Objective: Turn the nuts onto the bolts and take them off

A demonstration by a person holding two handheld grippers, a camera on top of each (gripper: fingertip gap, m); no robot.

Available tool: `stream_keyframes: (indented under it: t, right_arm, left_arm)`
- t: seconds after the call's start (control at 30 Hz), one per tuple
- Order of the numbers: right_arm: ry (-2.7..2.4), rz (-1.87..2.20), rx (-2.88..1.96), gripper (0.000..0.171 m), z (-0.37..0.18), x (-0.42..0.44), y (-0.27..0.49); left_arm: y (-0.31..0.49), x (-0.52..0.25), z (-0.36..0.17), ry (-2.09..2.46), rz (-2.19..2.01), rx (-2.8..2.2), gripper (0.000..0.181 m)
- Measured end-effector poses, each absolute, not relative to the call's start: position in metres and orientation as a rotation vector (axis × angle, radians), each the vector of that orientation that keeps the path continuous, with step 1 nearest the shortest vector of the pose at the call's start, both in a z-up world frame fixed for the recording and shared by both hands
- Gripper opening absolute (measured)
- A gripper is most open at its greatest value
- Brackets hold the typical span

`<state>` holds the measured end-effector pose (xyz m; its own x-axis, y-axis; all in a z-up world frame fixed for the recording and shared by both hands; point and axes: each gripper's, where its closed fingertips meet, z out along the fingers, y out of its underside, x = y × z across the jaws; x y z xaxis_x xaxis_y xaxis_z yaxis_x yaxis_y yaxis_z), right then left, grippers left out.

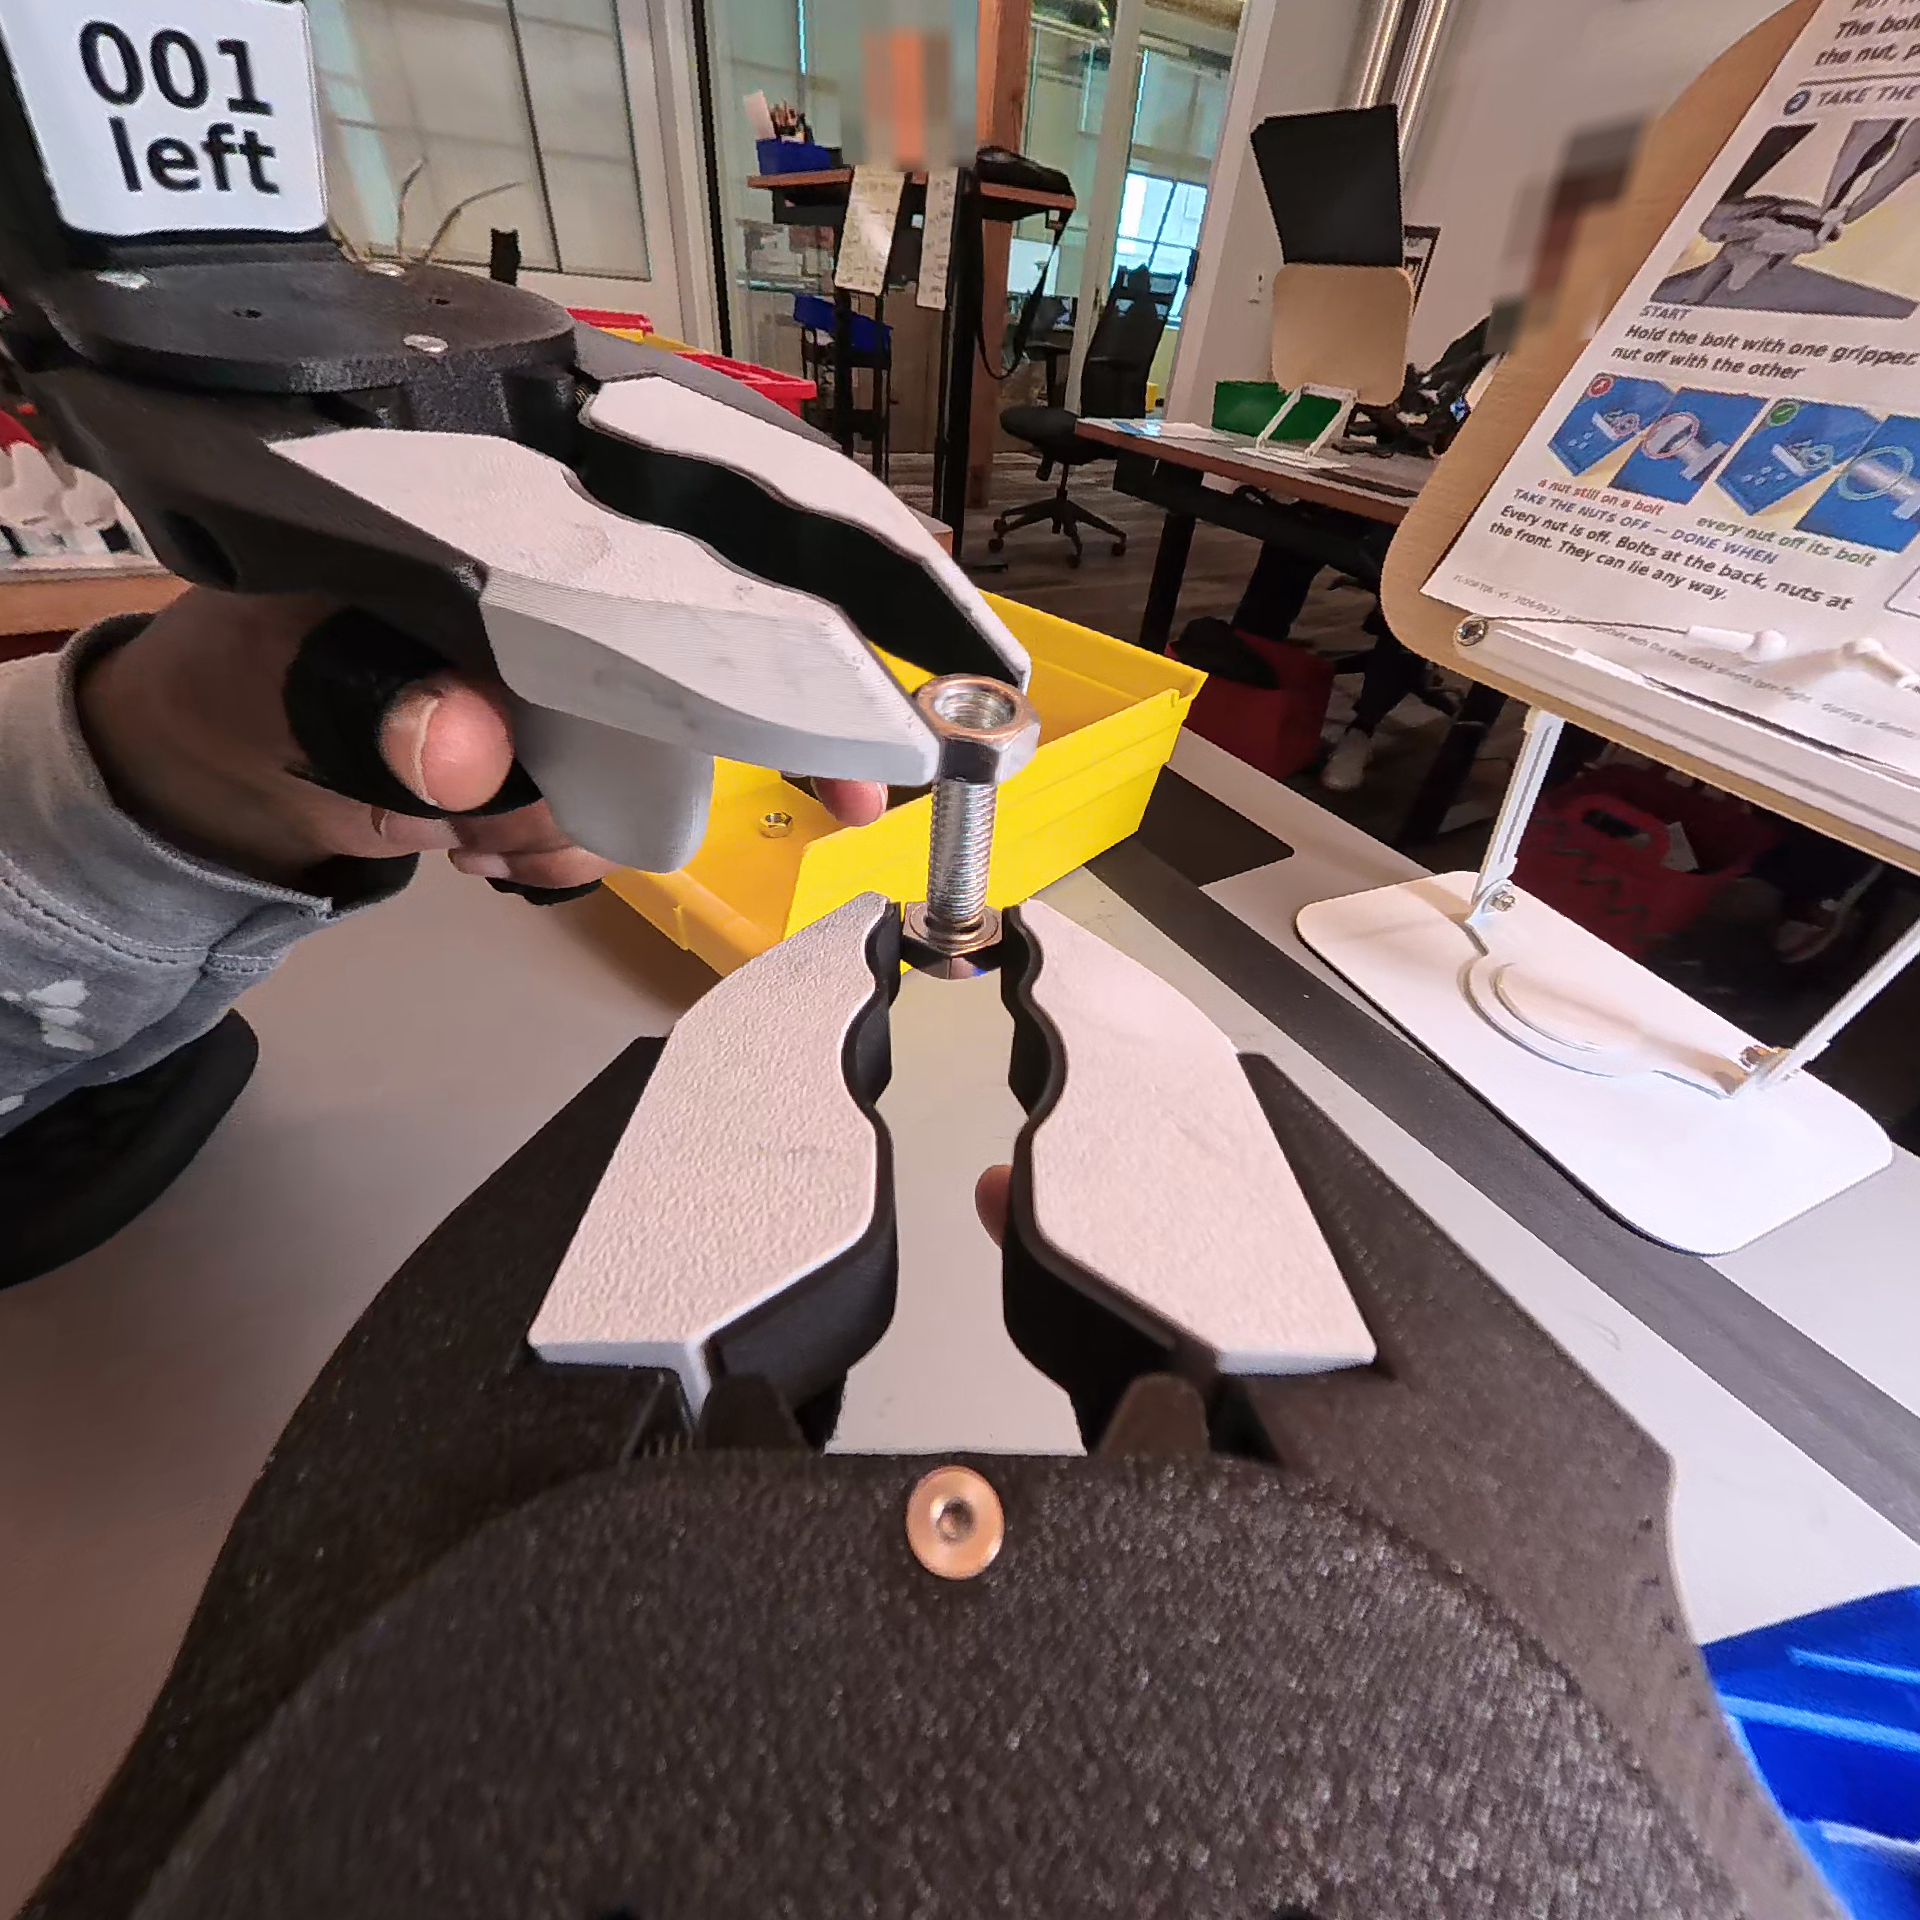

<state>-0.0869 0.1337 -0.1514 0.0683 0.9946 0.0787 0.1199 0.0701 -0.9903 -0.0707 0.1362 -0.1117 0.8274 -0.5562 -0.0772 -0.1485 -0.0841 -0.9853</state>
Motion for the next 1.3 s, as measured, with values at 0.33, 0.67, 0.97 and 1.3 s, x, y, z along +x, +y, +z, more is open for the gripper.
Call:
stream_keyframes:
  t: [0.33,0.67,0.97,1.3]
  right_arm:
    - [-1.23,1.066,-1.25,0.018,-0.144,-0.085,0.135]
    - [-1.239,1.046,-1.245,0.018,-0.144,-0.084,0.135]
    - [-1.289,1.161,-1.163,0.018,-0.139,-0.083,0.121]
    - [-1.589,1.573,-0.85,0.018,-0.126,-0.063,0.046]
  left_arm:
    - [0.137,-0.069,-0.104,0.46,-0.517,-1.594,0.019]
    - [0.136,-0.069,-0.106,0.478,-0.526,-1.612,0.019]
    - [0.12,-0.065,-0.101,0.613,-0.623,-1.593,0.019]
    - [0.05,-0.043,-0.09,1.029,-0.892,-1.516,0.019]
